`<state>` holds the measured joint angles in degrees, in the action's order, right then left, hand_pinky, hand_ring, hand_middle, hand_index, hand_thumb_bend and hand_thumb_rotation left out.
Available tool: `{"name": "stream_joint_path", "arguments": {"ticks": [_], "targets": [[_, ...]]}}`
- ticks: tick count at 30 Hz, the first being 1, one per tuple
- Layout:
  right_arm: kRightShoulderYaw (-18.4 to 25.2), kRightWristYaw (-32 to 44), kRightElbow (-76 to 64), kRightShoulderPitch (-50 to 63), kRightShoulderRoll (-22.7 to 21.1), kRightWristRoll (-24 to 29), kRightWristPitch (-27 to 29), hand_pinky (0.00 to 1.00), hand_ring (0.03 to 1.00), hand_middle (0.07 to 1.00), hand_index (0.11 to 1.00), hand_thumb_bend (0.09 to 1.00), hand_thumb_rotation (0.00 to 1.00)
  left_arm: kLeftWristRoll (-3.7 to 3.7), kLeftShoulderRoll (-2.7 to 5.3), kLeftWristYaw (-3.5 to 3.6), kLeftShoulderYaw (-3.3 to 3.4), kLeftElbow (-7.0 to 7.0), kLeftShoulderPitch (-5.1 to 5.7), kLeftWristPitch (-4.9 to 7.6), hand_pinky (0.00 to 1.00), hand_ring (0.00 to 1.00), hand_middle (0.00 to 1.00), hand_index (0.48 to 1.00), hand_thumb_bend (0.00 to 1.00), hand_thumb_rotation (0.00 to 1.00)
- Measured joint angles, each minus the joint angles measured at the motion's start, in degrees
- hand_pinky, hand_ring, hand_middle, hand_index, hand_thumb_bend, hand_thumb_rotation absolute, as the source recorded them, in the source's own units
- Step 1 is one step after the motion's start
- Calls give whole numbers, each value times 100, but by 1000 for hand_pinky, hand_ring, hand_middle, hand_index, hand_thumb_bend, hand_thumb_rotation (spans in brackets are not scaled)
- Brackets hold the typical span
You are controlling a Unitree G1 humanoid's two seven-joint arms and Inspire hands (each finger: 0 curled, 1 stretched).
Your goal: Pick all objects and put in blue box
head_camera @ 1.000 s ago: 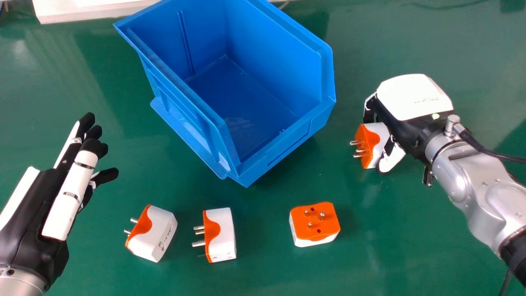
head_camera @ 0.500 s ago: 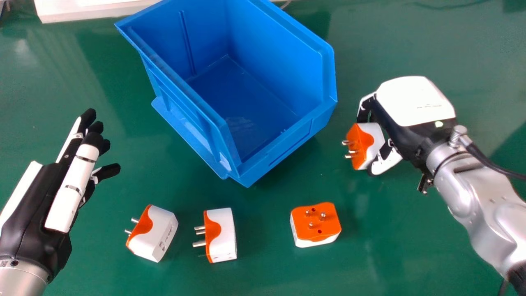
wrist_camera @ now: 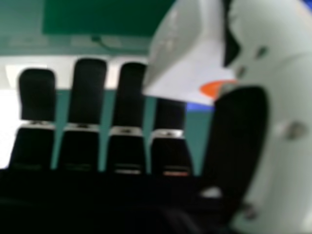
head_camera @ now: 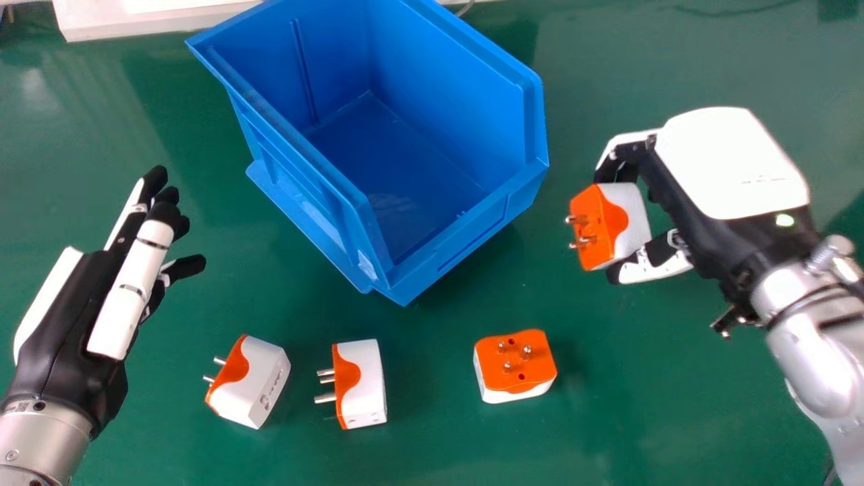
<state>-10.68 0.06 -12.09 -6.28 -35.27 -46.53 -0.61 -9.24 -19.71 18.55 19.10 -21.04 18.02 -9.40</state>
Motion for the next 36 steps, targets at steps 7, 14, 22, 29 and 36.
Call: {"name": "stream_joint_path", "arguments": {"ticks": [7,14,22,29,36], "targets": [[239,405,-966,240,224,140,-100,330,436,529,539,491,0,33,1,-9,-65,16,-67,0,871,969,1000,1000,390,1000],[194,818,-1271,-137,445,113,-89,323,433,526,553,488,0,53,5,-40,-90,23,-89,4,871,968,1000,1000,379,1000],[-206,926,-750,-869,723,53,256,320,436,529,554,488,0,80,17,-81,-157,77,-113,13,873,969,1000,1000,380,1000],[-623,802,136,-1577,1041,-164,606,320,436,531,551,488,0,74,27,-107,-191,76,-110,11,875,969,1000,1000,383,1000],[-955,663,1193,-2504,1374,-397,766,321,437,532,548,489,0,70,42,-112,-191,72,-87,11,880,971,1000,1000,389,1000]]}}
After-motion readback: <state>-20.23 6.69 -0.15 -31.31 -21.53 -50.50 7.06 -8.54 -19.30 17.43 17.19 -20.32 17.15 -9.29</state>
